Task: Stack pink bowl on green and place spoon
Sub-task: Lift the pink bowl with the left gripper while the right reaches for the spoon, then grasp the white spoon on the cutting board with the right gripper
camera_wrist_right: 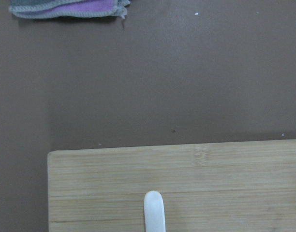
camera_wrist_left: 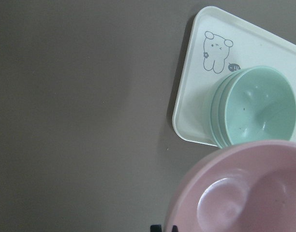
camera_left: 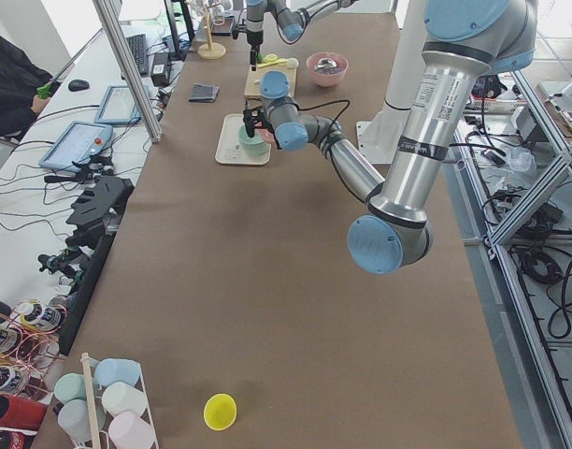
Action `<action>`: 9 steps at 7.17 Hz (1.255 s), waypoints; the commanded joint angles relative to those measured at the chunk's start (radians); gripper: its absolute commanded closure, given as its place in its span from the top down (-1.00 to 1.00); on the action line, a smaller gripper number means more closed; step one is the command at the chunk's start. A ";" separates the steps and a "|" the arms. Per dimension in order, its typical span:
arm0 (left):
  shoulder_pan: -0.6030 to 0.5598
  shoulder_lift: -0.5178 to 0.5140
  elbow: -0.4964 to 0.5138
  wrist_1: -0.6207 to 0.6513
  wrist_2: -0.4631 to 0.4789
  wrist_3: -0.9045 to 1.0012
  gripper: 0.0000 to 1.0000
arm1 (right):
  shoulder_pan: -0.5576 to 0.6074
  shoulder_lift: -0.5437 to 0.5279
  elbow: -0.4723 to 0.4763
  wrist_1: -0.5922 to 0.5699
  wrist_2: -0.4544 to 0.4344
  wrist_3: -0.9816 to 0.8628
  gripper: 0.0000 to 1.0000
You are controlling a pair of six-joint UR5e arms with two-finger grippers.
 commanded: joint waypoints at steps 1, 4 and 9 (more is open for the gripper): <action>0.000 -0.002 0.001 0.001 0.000 -0.001 -1.00 | -0.026 -0.009 -0.021 0.011 0.001 0.014 1.00; 0.000 -0.002 -0.001 0.001 0.000 -0.001 -1.00 | -0.057 -0.018 -0.021 0.012 0.004 0.015 0.93; -0.002 -0.002 -0.002 0.001 0.000 -0.001 -1.00 | -0.066 -0.018 -0.028 0.012 0.002 0.012 0.06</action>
